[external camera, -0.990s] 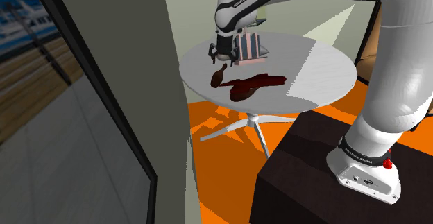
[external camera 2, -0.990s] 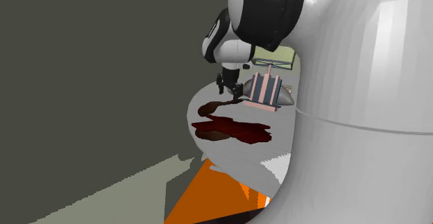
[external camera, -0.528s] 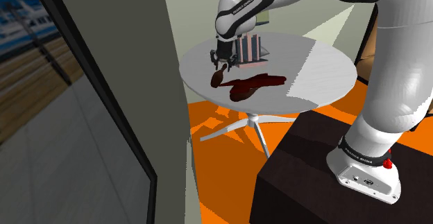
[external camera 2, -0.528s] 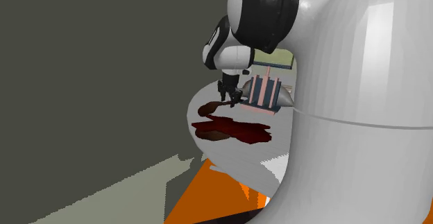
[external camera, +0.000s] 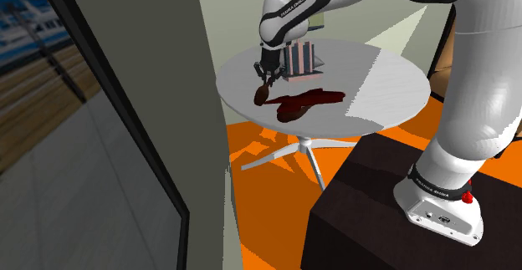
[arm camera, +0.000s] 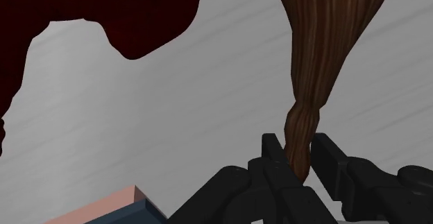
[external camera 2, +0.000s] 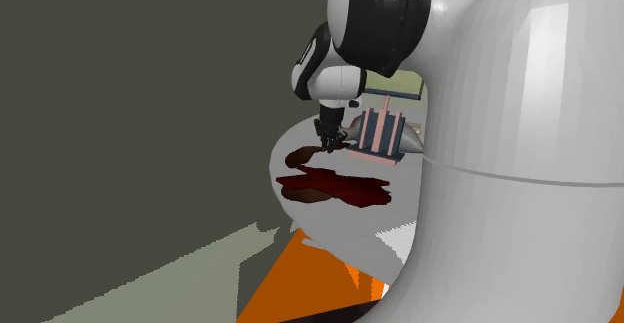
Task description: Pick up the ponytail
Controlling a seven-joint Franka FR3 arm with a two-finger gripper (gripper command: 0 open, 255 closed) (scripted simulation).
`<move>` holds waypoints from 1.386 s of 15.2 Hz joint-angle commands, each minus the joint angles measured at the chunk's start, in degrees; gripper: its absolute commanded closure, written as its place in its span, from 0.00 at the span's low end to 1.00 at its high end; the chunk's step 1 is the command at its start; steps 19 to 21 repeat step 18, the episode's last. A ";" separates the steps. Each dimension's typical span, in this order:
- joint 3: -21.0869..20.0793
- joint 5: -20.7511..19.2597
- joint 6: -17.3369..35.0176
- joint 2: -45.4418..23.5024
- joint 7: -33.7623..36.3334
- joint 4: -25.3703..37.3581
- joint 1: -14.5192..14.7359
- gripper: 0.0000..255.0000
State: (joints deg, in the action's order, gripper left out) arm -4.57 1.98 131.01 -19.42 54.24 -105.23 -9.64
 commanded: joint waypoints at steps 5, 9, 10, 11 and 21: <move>0.05 0.04 -2.58 1.22 -0.03 1.28 -0.15 1.00; 0.03 0.07 -5.26 2.44 0.05 2.74 -0.18 1.00; 0.02 0.08 -5.94 2.72 0.07 3.14 -0.19 1.00; 0.02 0.09 -6.62 2.99 0.09 3.56 -0.19 1.00; 0.00 0.11 -10.18 4.21 0.21 5.90 -0.22 1.00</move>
